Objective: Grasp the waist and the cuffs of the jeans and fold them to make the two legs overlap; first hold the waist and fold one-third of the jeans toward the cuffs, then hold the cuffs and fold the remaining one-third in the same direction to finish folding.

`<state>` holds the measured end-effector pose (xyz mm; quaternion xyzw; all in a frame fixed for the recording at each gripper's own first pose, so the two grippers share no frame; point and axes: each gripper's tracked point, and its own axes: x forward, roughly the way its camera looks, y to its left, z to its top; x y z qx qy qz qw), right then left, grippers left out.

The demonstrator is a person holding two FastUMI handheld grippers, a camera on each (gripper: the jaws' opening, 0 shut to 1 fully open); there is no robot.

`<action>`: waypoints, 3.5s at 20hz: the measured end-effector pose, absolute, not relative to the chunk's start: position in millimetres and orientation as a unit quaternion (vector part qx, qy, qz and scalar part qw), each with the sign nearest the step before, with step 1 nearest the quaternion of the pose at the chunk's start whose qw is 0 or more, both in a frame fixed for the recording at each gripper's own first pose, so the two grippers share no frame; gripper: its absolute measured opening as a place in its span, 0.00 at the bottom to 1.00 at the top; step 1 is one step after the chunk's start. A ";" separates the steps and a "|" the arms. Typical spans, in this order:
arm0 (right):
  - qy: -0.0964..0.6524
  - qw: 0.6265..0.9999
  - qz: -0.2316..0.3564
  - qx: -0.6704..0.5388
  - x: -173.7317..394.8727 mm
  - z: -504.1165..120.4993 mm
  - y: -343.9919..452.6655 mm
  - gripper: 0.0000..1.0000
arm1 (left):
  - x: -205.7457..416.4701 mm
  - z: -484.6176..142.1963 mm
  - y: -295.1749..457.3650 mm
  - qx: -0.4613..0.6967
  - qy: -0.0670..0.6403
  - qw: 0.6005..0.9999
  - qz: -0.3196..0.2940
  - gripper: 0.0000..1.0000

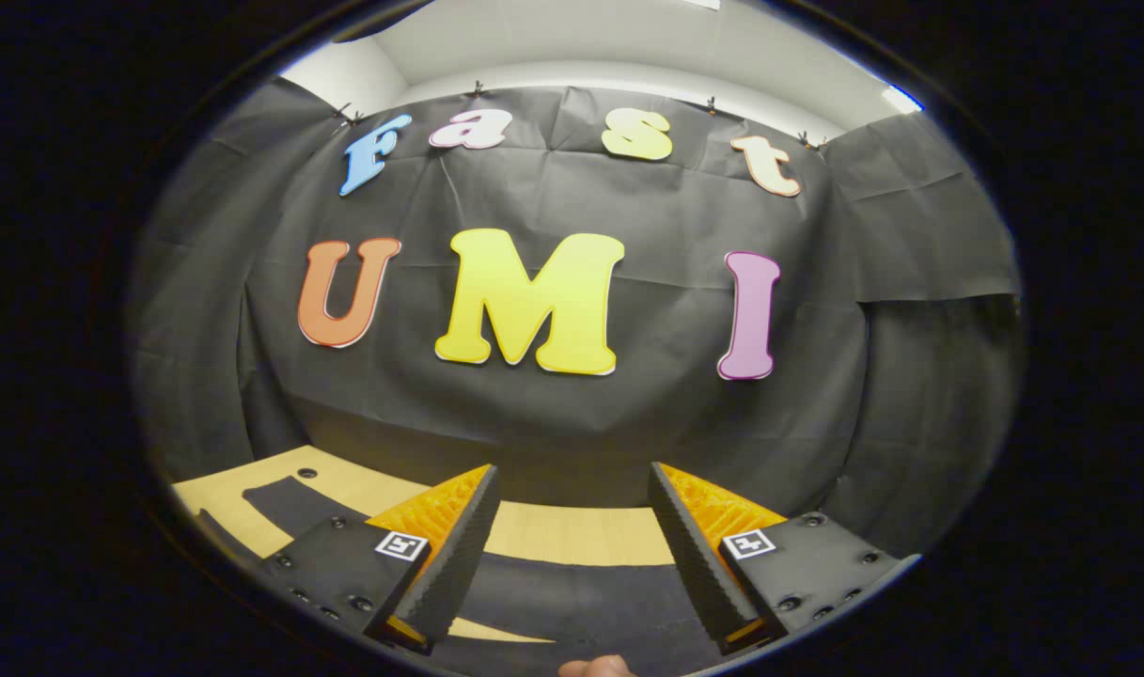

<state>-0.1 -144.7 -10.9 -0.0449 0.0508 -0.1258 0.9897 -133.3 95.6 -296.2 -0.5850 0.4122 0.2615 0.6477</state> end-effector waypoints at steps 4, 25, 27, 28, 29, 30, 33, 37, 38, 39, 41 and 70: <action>0.050 0.989 -0.134 -0.049 -4.1 -8.0 -151.2 0.95 | -134.6 -305.7 94.8 -0.586 0.415 0.642 0.269 0.15; 0.387 0.760 -0.328 0.407 -177.4 -219.4 -390.2 0.98 | -131.8 -306.6 95.5 -0.571 0.424 0.642 0.288 0.03; 0.407 0.725 -0.342 0.437 -188.4 -252.8 -383.3 0.98 | -131.8 -306.4 94.9 -0.571 0.426 0.640 0.288 0.03; 0.411 0.710 -0.347 0.454 -191.6 -263.4 -382.5 0.98 | -131.7 -307.0 95.3 -0.572 0.428 0.638 0.288 0.03; 0.418 0.695 -0.354 0.466 -195.6 -274.4 -381.8 0.98 | -131.6 -307.0 94.9 -0.572 0.430 0.637 0.288 0.03; 0.420 0.684 -0.354 0.479 -196.6 -279.8 -378.6 0.98 | -132.0 -307.0 95.0 -0.571 0.432 0.636 0.288 0.04; 0.412 0.683 -0.353 0.489 -187.9 -285.5 -382.1 0.92 | -131.6 -307.4 95.2 -0.569 0.435 0.634 0.290 0.03; 0.413 0.684 -0.359 0.483 -177.6 -292.1 -385.9 0.82 | -131.0 -307.3 95.2 -0.568 0.438 0.634 0.290 0.03; 0.414 0.682 -0.363 0.480 -177.6 -295.0 -387.0 0.66 | -130.9 -307.5 95.3 -0.567 0.439 0.633 0.291 0.03; 0.422 0.680 -0.370 0.471 -181.7 -300.2 -390.4 0.49 | -131.0 -307.3 95.0 -0.566 0.440 0.634 0.291 0.03; 0.413 0.676 -0.368 0.487 -177.8 -298.9 -390.6 0.16 | -130.4 -307.5 95.0 -0.565 0.442 0.633 0.292 0.03; 0.287 0.742 -0.255 0.549 56.6 -190.0 -415.4 0.01 | 175.0 -226.3 77.0 -0.584 0.428 0.657 0.210 0.03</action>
